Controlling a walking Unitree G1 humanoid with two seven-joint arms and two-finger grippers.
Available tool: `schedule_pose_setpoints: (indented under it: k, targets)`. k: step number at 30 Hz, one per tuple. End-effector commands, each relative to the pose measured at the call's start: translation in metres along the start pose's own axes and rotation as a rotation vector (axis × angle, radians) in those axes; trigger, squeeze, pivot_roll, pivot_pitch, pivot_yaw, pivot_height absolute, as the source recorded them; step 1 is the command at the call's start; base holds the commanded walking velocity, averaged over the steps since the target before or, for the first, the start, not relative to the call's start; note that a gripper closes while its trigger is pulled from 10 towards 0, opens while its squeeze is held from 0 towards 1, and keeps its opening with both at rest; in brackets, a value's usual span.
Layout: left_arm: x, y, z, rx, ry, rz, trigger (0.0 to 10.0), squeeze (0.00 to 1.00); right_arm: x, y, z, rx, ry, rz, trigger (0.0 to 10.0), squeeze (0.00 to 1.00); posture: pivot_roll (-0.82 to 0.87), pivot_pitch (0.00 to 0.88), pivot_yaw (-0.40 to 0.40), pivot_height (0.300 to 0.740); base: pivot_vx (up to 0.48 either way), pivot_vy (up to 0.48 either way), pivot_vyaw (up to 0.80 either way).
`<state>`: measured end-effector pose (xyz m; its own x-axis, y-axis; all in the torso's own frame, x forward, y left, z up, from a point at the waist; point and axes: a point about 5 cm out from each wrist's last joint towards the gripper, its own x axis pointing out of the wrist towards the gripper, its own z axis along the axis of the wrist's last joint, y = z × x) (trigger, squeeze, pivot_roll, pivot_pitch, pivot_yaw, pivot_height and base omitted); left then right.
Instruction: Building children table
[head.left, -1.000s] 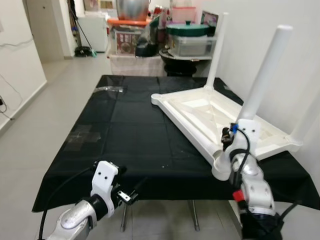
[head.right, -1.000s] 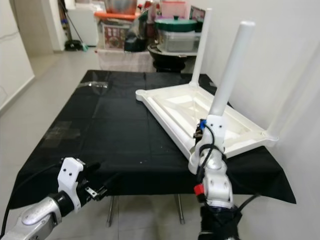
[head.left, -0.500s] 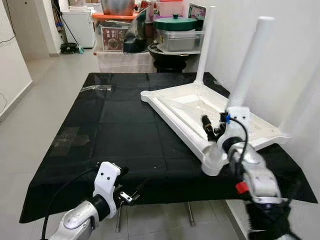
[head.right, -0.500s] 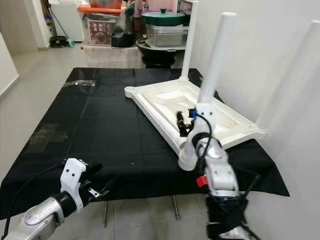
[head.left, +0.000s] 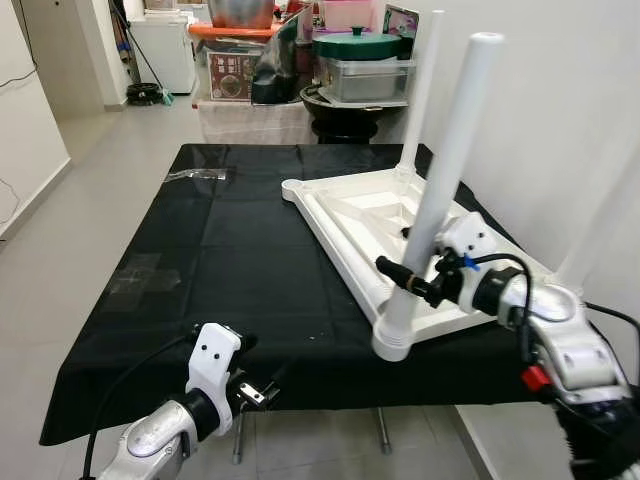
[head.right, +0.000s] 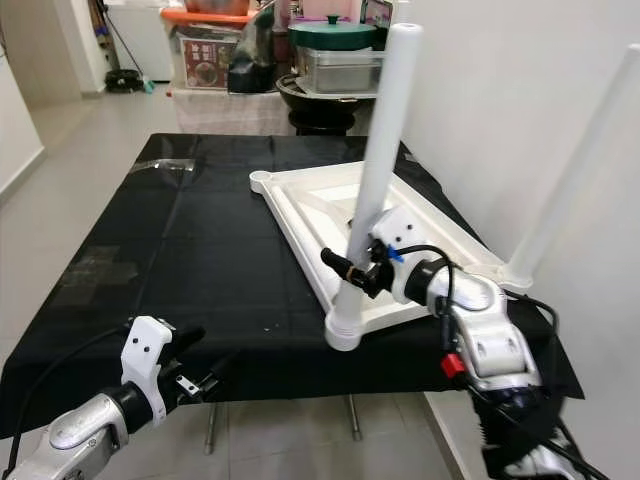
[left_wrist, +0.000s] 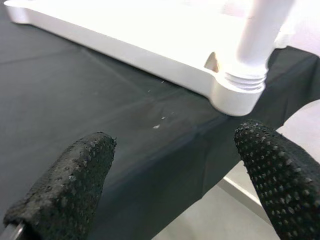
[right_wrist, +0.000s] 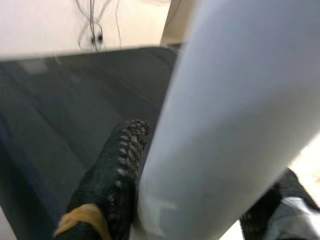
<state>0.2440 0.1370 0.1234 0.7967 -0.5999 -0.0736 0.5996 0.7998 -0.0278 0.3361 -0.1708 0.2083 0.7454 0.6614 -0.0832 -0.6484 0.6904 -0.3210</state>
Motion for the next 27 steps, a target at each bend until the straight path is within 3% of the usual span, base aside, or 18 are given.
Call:
schedule_pose_setpoints:
  k: [1,2,5,6,7,8,9,11,13,15,17,22,23,24,25,26,27]
  targets:
    - [-0.002,0.002,-0.001,0.017,0.01,0.006,10.0,0.0,0.007,0.007,-0.024,0.014,0.136,-0.016,0.0,0.0,0.08,0.0,-0.068,0.74,0.0,0.0,0.0]
    - [-0.002,0.002,-0.001,0.017,0.01,0.006,10.0,0.0,0.007,0.007,-0.024,0.014,0.136,-0.016,0.0,0.0,0.08,0.0,-0.068,0.74,0.0,0.0,0.0]
    - [-0.004,0.003,-0.001,0.018,0.013,0.01,10.0,0.0,0.005,-0.006,-0.038,0.102,0.206,-0.212,0.0,0.0,0.08,0.0,-0.066,0.74,0.0,0.0,0.0]
    - [-0.004,0.003,-0.001,0.018,0.013,0.01,10.0,0.0,0.005,-0.006,-0.038,0.102,0.206,-0.212,0.0,0.0,0.08,0.0,-0.066,0.74,0.0,0.0,0.0]
    - [-0.004,0.003,-0.001,0.018,0.013,0.01,10.0,0.0,0.002,-0.014,-0.044,0.141,0.235,-0.329,0.0,0.0,0.07,0.0,-0.064,0.74,0.0,0.0,0.0]
    - [-0.004,0.003,-0.001,0.018,0.013,0.01,10.0,0.0,0.002,-0.014,-0.044,0.141,0.235,-0.329,0.0,0.0,0.07,0.0,-0.064,0.74,0.0,0.0,0.0]
    - [-0.003,0.002,-0.002,0.017,0.014,0.01,10.0,0.0,-0.008,-0.029,-0.054,0.212,0.264,-0.525,0.0,0.0,0.07,0.0,-0.059,0.74,0.0,0.0,0.0]
    - [-0.003,0.002,-0.002,0.017,0.014,0.01,10.0,0.0,-0.008,-0.029,-0.054,0.212,0.264,-0.525,0.0,0.0,0.07,0.0,-0.059,0.74,0.0,0.0,0.0]
    - [-0.001,0.002,-0.002,0.017,0.014,0.009,10.0,0.0,-0.036,-0.046,-0.077,0.339,0.338,-0.918,0.0,0.0,0.06,0.0,-0.058,0.74,0.0,0.0,0.0]
    - [-0.001,0.002,-0.002,0.017,0.014,0.009,10.0,0.0,-0.036,-0.046,-0.077,0.339,0.338,-0.918,0.0,0.0,0.06,0.0,-0.058,0.74,0.0,0.0,0.0]
    - [0.001,0.003,-0.002,0.021,0.014,0.017,10.0,0.0,-0.052,-0.038,-0.089,0.394,0.406,-1.137,0.0,0.0,0.06,0.0,-0.057,0.74,0.0,0.0,0.0]
    - [0.002,0.004,-0.002,0.025,0.014,0.026,10.0,0.0,-0.052,-0.025,-0.085,0.381,0.411,-1.201,0.0,0.0,0.06,0.0,-0.056,0.74,0.0,0.0,0.0]
    - [0.002,0.003,-0.003,0.022,0.013,0.026,10.0,0.0,-0.042,-0.016,-0.081,0.386,0.4,-1.156,0.0,0.0,0.06,0.0,-0.056,0.74,0.0,0.0,0.0]
    - [0.002,0.003,-0.003,0.022,0.013,0.026,10.0,0.0,-0.042,-0.016,-0.081,0.386,0.4,-1.156,0.0,0.0,0.06,0.0,-0.056,0.74,0.0,0.0,0.0]
    - [0.003,0.002,-0.003,0.019,0.011,0.024,10.0,0.0,-0.03,-0.01,-0.074,0.382,0.369,-1.079,10.0,0.0,0.06,0.0,-0.057,0.74,0.0,0.0,0.0]
    - [0.003,0.002,-0.003,0.019,0.011,0.024,10.0,0.0,-0.03,-0.01,-0.074,0.382,0.369,-1.079,10.0,0.0,0.06,0.0,-0.057,0.74,0.0,0.0,0.0]
    - [0.003,0.001,-0.003,0.017,0.011,0.022,10.0,0.0,-0.023,-0.009,-0.066,0.379,0.316,-1.048,10.0,0.59,0.06,0.0,-0.057,0.74,0.0,0.0,0.0]
